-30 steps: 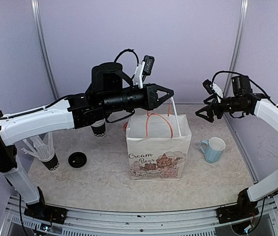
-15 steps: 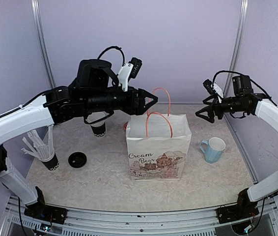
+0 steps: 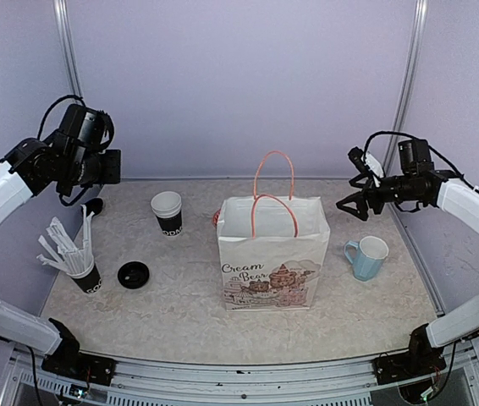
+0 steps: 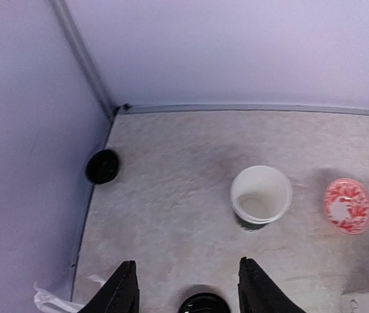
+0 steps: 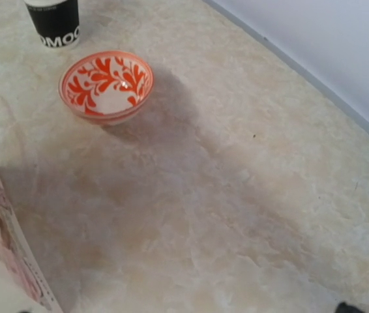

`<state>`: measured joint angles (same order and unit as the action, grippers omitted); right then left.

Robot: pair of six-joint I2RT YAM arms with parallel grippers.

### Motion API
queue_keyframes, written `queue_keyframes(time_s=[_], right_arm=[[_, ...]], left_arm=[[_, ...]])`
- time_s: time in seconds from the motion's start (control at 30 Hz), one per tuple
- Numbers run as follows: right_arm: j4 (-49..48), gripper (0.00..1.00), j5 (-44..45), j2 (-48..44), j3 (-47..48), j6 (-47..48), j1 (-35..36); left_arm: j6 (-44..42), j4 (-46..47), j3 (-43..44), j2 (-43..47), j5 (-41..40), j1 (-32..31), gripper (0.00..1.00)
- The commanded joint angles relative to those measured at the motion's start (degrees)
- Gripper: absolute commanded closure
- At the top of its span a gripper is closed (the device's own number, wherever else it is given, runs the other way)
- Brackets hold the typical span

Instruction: Pack the takeout coffee

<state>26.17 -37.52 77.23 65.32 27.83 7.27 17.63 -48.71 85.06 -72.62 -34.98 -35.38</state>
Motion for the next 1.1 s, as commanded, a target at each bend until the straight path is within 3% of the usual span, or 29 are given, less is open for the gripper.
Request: queue_keyframes(time_s=[0.0,0.23,0.57,0.77,1.07], right_arm=[[-1.28,0.00,-0.14,0.11,-2.62,2.05,-0.51],[-0.49,0.00,-1.27,-0.39,-3.40,3.09,-0.50],[-0.17,0.01,-2.36,-0.60,-4.28,3.98,-0.50],[0.32,0.00,-2.91,0.06,-4.28,4.50,-0.50],[0.69,0.00,-3.15,0.60,-4.32,4.77,-0.41]], left_arm=[[1.64,-7.42,-4.23,2.65,-3.84,11.20,0.50],[-2.49,-3.20,-10.86,3.81,6.89,23.12,0.44],[-2.16,1.37,-14.70,1.62,12.87,26.54,0.47],[-2.24,2.79,-16.20,0.30,12.24,27.29,0.57],[-2.42,3.51,-17.15,-0.64,11.48,27.51,0.81]])
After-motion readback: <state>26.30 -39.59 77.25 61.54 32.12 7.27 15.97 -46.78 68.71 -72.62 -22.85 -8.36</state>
